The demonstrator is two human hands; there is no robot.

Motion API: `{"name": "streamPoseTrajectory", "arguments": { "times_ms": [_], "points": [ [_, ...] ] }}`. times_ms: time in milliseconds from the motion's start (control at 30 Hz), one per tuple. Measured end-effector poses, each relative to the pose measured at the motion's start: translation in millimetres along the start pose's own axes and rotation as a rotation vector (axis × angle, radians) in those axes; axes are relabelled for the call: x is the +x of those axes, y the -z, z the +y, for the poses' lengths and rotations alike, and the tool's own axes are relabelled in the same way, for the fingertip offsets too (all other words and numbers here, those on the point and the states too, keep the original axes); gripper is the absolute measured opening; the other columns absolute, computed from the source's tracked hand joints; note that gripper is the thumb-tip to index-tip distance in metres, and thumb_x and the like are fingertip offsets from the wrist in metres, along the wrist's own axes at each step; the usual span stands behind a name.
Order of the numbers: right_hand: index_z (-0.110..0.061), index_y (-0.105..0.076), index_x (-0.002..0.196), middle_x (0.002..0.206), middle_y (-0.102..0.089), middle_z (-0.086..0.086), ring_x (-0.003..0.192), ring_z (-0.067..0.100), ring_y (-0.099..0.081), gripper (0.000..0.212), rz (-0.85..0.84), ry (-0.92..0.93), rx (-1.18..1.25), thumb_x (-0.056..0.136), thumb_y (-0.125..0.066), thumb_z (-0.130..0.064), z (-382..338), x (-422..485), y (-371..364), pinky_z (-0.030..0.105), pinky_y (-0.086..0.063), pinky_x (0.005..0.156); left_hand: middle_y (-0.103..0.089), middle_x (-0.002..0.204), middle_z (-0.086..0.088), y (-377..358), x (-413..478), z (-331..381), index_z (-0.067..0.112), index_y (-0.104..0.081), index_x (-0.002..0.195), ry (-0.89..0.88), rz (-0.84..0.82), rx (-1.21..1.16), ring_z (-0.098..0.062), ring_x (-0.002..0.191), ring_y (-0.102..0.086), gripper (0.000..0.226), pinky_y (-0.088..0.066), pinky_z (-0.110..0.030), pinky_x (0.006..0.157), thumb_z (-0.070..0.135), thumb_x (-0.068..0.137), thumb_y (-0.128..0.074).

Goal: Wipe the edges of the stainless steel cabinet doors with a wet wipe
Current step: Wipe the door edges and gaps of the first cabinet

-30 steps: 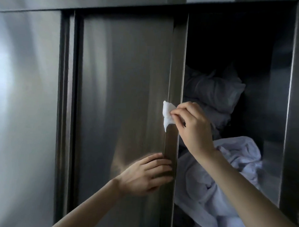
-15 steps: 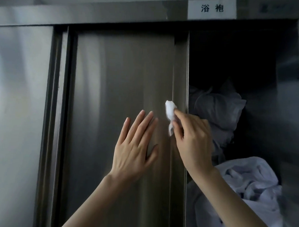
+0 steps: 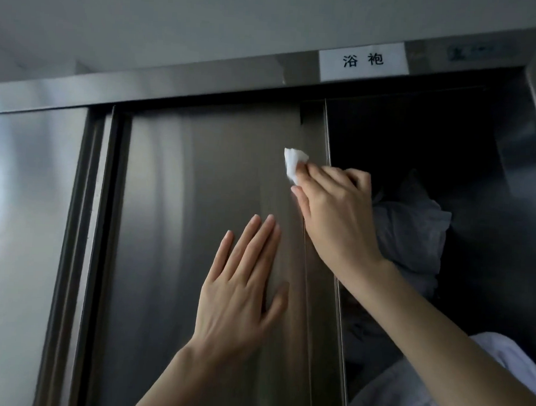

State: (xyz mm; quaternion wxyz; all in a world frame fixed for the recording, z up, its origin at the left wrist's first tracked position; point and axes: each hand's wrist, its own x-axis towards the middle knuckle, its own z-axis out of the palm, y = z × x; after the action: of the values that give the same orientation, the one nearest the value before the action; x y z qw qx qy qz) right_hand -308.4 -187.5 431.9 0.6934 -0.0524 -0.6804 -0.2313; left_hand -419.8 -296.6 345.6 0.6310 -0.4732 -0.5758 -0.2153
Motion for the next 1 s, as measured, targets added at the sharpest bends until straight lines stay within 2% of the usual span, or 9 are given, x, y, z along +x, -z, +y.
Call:
{"name": "streamPoseTrajectory", "arguments": {
  "times_ms": [200,267,400,500,633,700,767,900,1000],
  "points": [
    [-0.009,-0.073,0.09,0.097,-0.073,0.0,0.088,0.019,-0.068,0.014,0.215,0.15,0.135,0.09,-0.059,-0.012,20.8,-10.5,-2.5,0.033,-0.035,0.077,-0.019,0.16,0.002,13.3,49.2,-19.6,0.012,-0.025,0.152,0.094,-0.039,-0.009,-0.013,0.15,-0.01,0.068,-0.007,-0.037,0.123,0.045,0.093,-0.033],
    [-0.009,-0.073,0.083,0.092,-0.073,0.001,0.085,0.02,-0.068,0.01,0.217,0.177,0.152,0.085,-0.063,-0.009,29.6,6.3,-4.1,0.034,-0.033,0.075,-0.02,0.16,0.003,14.6,59.6,-21.9,0.013,-0.026,0.153,0.067,-0.045,-0.011,-0.012,0.15,-0.01,0.068,-0.007,-0.036,0.123,0.045,0.093,-0.032],
    [-0.006,-0.071,0.085,0.086,-0.071,0.003,0.083,0.025,-0.064,0.011,0.163,0.182,0.052,0.088,-0.06,-0.008,43.6,51.6,-8.1,0.034,-0.029,0.076,-0.018,0.16,0.004,13.0,65.1,-23.1,0.014,-0.024,0.153,0.048,-0.044,0.001,-0.01,0.15,-0.007,0.068,-0.006,-0.036,0.123,0.045,0.093,-0.032],
    [-0.005,-0.069,0.085,0.088,-0.068,0.006,0.083,0.027,-0.06,0.008,0.137,0.176,0.009,0.086,-0.062,-0.001,42.9,57.4,-13.6,0.037,-0.036,0.073,-0.019,0.16,0.003,11.4,64.3,-23.7,0.013,-0.024,0.153,0.041,-0.033,0.01,-0.011,0.15,-0.008,0.067,-0.006,-0.035,0.122,0.044,0.094,-0.032],
    [-0.006,-0.066,0.075,0.076,-0.064,0.006,0.073,0.027,-0.057,0.011,0.106,0.219,0.04,0.08,-0.068,0.004,43.8,38.7,-11.0,0.037,-0.042,0.065,-0.023,0.159,0.001,10.4,65.3,-19.3,0.01,-0.028,0.152,0.048,-0.01,0.012,-0.014,0.149,-0.012,0.066,-0.007,-0.036,0.122,0.041,0.094,-0.033],
    [-0.006,-0.067,0.079,0.078,-0.064,0.006,0.075,0.026,-0.056,0.012,0.04,0.264,0.028,0.078,-0.067,0.006,48.9,45.7,-5.9,0.036,-0.04,0.068,-0.023,0.159,0.0,9.9,65.0,-18.0,0.01,-0.028,0.152,0.056,-0.011,0.016,-0.014,0.15,-0.012,0.066,-0.008,-0.037,0.122,0.041,0.094,-0.032],
    [-0.008,-0.067,0.091,0.09,-0.065,0.006,0.085,0.025,-0.056,0.016,-0.02,0.242,-0.011,0.083,-0.061,0.005,53.3,65.9,-3.6,0.032,-0.033,0.075,-0.023,0.159,0.0,9.6,66.0,-17.3,0.01,-0.027,0.152,0.051,-0.013,0.016,-0.014,0.15,-0.012,0.066,-0.008,-0.038,0.122,0.041,0.094,-0.032],
    [-0.001,-0.068,0.096,0.094,-0.066,0.012,0.09,0.03,-0.054,0.018,0.071,0.241,-0.038,0.088,-0.052,0.002,59.3,95.9,4.5,0.038,-0.034,0.076,-0.026,0.158,0.0,9.8,66.4,-15.0,0.01,-0.03,0.151,0.039,0.007,0.011,-0.015,0.149,-0.015,0.065,-0.012,-0.04,0.121,0.039,0.093,-0.034],
    [0.003,-0.068,0.1,0.101,-0.064,0.015,0.097,0.033,-0.05,0.028,0.016,0.255,-0.085,0.092,-0.043,-0.005,68.2,96.0,9.1,0.038,-0.032,0.078,-0.024,0.159,0.0,9.5,66.0,-14.4,0.011,-0.029,0.151,0.037,0.004,0.016,-0.015,0.149,-0.014,0.065,-0.012,-0.04,0.121,0.04,0.093,-0.034]
  ]
}}
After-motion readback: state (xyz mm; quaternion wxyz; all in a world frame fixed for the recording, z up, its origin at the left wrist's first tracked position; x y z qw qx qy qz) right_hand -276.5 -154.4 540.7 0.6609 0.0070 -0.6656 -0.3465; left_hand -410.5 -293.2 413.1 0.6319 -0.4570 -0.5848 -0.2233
